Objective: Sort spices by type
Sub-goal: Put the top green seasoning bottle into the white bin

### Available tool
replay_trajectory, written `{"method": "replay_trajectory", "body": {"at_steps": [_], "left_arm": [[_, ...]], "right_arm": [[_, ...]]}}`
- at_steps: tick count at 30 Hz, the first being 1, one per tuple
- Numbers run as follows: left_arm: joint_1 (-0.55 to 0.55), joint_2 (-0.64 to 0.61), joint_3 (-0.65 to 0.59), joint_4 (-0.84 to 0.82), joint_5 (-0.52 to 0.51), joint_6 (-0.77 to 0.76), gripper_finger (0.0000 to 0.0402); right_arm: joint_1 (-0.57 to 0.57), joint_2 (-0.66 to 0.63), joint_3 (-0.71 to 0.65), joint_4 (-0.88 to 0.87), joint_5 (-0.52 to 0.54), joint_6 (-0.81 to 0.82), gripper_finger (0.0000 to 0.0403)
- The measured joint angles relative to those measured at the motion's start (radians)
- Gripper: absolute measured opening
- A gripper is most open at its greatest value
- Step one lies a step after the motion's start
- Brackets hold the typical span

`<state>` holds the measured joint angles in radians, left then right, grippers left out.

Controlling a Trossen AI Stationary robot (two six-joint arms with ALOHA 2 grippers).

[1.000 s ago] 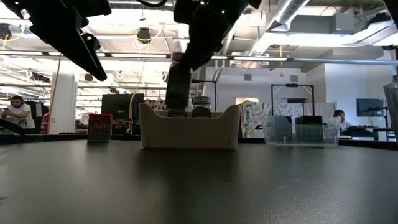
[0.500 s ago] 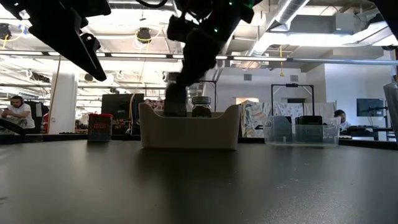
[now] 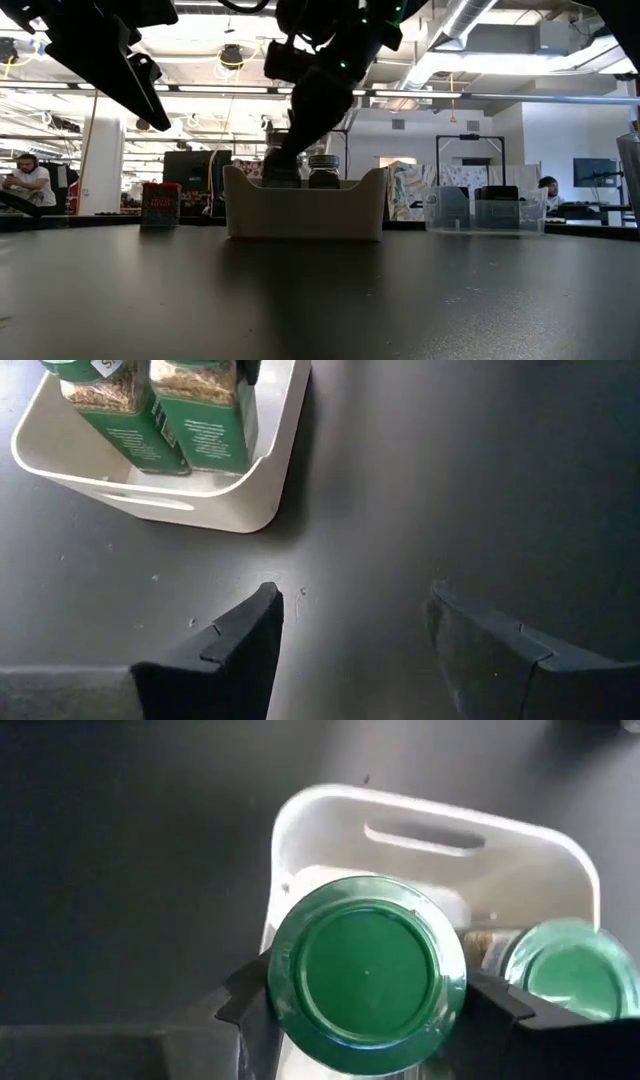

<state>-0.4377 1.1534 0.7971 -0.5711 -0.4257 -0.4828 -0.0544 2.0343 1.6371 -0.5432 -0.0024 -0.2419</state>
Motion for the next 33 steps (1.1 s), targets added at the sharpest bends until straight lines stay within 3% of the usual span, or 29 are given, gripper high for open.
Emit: {"method": "replay_trajectory", "body": {"at_steps": [33], "left_arm": [[0.0,0.0,0.0,0.001,0.0,-0.019,0.0231]], "right_arm": [[-0.037,0.0,-0.001,0.003,-0.003,-0.011,0.0237]]}}
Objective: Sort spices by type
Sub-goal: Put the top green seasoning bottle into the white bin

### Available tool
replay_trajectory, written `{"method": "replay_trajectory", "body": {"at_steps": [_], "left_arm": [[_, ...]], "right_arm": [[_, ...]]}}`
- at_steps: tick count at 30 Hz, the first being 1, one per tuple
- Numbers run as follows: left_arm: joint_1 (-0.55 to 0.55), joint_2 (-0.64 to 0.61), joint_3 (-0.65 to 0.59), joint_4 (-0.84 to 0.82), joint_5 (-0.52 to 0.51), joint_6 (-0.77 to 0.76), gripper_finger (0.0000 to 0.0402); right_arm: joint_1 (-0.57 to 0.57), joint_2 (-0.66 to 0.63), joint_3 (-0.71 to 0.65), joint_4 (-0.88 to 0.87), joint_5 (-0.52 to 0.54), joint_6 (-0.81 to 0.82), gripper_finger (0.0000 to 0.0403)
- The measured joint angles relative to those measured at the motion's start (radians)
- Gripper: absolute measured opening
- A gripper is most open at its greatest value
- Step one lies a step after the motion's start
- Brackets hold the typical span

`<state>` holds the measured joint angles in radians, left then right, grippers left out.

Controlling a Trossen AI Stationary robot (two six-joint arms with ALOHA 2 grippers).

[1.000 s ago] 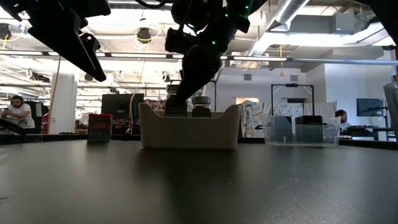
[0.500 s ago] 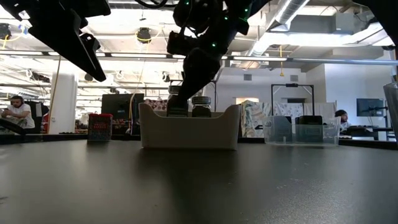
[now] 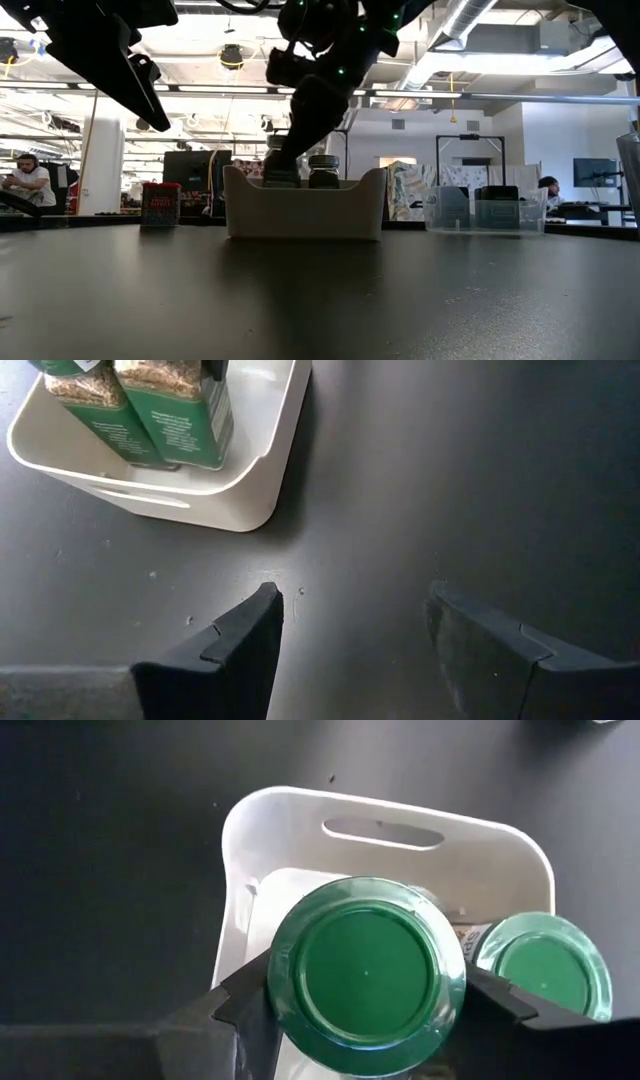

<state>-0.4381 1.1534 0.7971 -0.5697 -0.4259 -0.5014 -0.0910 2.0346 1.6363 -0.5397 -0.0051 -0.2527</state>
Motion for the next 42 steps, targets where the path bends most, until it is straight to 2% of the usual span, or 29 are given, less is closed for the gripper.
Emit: {"method": "replay_trajectory", "body": {"at_steps": [34,42], "left_arm": [[0.0,0.0,0.0,-0.001,0.0,0.0,0.0231],[0.0,0.0,0.0,0.0,0.0,0.0,0.0231]], "right_arm": [[0.018,-0.001,0.0,0.003,0.0,-0.018,0.0237],[0.018,-0.001,0.0,0.012,0.002,-0.018,0.0266]]}}
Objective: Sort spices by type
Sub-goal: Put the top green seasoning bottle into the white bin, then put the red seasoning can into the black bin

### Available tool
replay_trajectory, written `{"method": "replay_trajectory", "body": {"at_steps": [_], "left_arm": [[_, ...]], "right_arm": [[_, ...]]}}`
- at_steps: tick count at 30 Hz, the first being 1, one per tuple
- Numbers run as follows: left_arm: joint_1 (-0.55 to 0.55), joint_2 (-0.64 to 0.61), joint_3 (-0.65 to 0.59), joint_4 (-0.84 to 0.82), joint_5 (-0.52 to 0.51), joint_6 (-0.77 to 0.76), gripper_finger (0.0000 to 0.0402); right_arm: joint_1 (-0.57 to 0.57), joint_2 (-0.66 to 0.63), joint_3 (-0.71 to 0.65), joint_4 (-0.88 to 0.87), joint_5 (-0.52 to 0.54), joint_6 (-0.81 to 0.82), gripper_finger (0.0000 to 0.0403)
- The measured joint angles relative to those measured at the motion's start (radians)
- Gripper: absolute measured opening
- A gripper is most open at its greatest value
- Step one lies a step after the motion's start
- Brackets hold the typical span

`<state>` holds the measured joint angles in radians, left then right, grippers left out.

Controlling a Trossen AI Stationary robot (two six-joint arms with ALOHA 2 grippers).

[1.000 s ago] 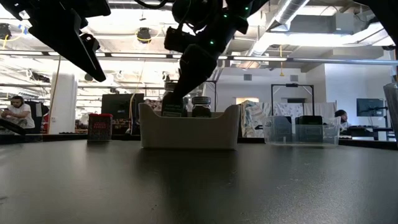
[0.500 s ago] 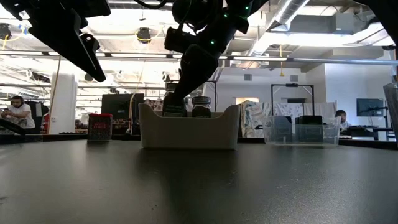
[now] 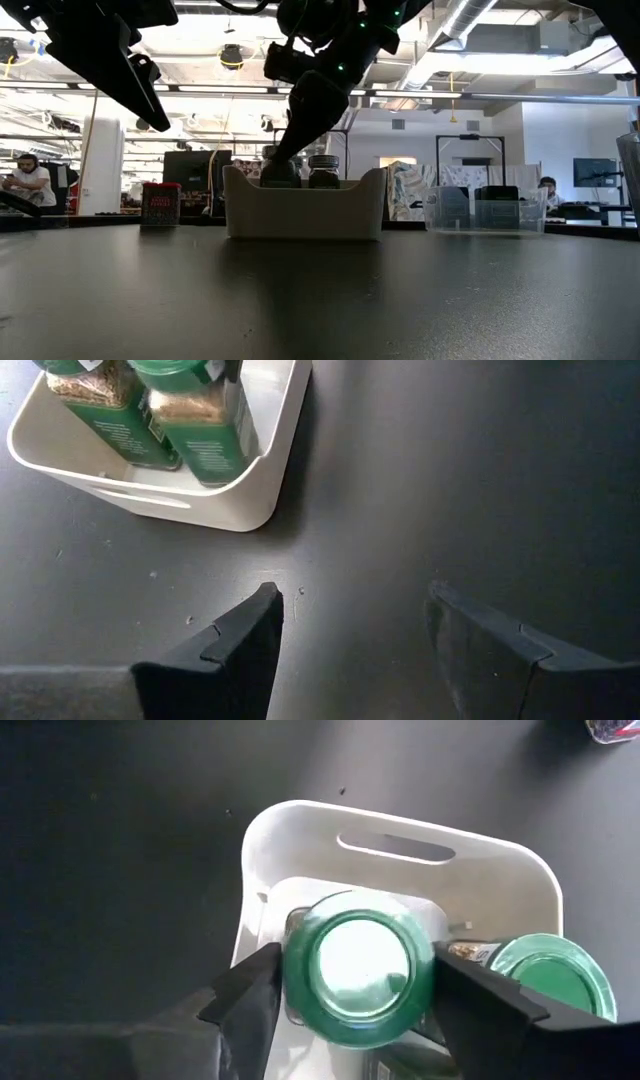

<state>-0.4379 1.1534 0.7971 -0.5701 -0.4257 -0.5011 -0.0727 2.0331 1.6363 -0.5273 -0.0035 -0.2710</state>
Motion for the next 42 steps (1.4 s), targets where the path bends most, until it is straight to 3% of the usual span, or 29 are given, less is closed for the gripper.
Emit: {"method": "replay_trajectory", "body": {"at_steps": [15,24,35,42], "left_arm": [[0.0,0.0,0.0,0.0,0.0,-0.007,0.0231],[0.0,0.0,0.0,0.0,0.001,-0.01,0.0231],[0.0,0.0,0.0,0.003,0.0,-0.01,0.0231],[-0.001,0.0,0.0,0.006,0.001,-0.08,0.0231]], "right_arm": [[-0.002,-0.009,0.0,0.013,0.0,0.0,0.027],[-0.003,-0.084,0.0,-0.041,0.0,0.041,0.027],[0.001,-0.256,0.0,-0.114,0.002,0.463,0.027],[0.076,-0.323,0.001,-0.357,0.059,0.761,0.027]]}}
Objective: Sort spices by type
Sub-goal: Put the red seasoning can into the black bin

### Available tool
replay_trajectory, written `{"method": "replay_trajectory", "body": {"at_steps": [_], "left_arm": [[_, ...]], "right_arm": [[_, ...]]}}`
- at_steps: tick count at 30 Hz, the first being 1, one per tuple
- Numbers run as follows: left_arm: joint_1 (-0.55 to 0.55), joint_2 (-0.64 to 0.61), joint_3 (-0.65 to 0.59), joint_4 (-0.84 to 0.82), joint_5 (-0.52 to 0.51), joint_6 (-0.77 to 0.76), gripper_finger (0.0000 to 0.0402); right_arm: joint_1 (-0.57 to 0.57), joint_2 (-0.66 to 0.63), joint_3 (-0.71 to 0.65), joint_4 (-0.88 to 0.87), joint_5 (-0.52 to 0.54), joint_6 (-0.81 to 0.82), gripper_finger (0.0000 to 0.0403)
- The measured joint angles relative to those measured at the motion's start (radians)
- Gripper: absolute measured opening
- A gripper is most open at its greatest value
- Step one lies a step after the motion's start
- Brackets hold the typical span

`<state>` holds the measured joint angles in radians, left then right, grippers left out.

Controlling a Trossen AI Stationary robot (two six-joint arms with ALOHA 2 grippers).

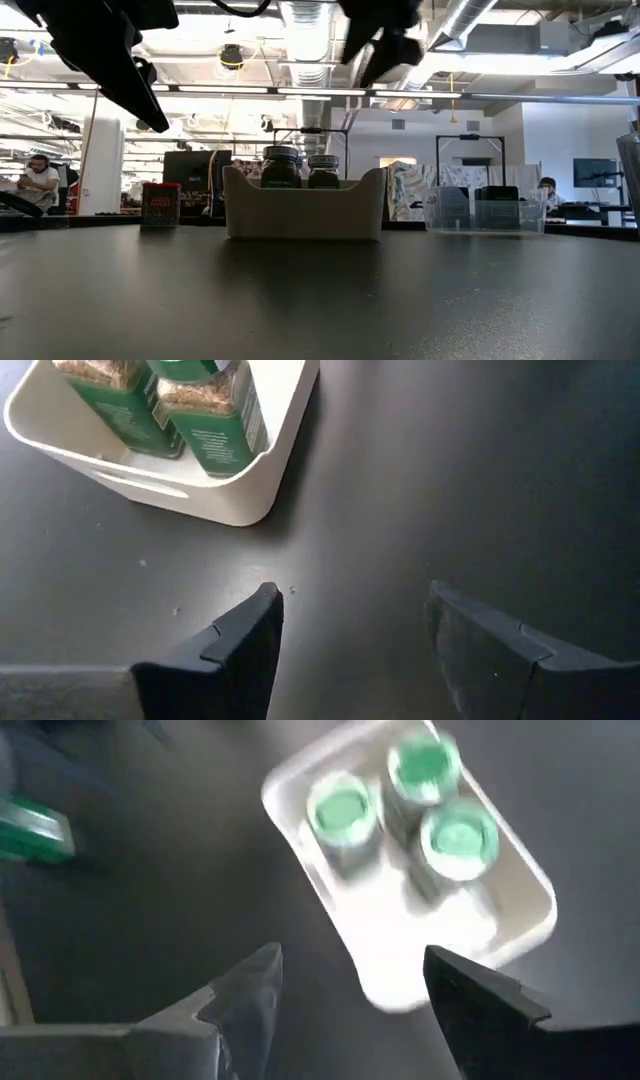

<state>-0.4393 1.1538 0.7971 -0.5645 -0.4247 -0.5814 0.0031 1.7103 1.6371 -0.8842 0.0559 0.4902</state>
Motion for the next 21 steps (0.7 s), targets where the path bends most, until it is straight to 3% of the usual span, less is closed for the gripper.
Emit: {"method": "replay_trajectory", "body": {"at_steps": [5,9,15,21], "left_arm": [[0.0,0.0,0.0,0.001,0.0,0.014,0.0231],[0.0,0.0,0.0,0.001,0.0,0.017,0.0231],[0.0,0.0,0.0,0.003,-0.005,-0.018,0.0231],[0.014,0.0,0.0,0.033,-0.051,-0.037,0.0231]], "right_arm": [[0.16,0.0,-0.069,-0.109,0.125,0.219,0.027],[0.322,0.003,-0.179,-0.065,0.148,0.468,0.027],[0.575,0.004,-0.285,-0.051,0.268,0.865,0.027],[0.738,-0.011,-0.291,-0.282,0.395,1.157,0.027]]}}
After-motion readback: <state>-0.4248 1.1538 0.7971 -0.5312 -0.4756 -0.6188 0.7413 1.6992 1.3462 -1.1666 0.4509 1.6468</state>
